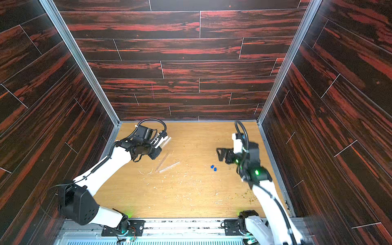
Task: Insert stoppers into test tubes
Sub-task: Pick up the test tube at the center of the board.
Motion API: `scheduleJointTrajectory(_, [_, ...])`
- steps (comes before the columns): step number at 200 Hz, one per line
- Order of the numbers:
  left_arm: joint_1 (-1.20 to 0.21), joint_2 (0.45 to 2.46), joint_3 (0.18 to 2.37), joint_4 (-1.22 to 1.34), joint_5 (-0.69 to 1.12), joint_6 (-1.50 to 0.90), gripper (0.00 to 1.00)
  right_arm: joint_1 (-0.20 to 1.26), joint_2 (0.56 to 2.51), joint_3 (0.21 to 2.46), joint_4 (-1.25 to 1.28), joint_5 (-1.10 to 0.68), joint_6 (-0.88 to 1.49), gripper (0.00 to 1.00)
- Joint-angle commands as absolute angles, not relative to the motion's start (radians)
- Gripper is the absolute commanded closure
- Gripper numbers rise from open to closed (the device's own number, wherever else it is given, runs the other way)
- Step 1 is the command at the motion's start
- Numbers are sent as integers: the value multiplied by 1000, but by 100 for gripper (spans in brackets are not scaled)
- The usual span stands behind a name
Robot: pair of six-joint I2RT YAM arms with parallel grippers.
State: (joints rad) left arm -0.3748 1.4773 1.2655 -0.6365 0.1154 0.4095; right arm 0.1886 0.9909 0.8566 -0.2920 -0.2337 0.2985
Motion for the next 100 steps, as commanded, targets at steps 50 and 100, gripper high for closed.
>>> scheduleJointTrajectory(50, [-373,1368,1168,-764,295,556,87,324,1245,1012,-183,-529,627,5])
scheduleJointTrajectory(100, [-373,1333,1121,-769,299,598,87,465,1461,1152,-153,-592,746,8])
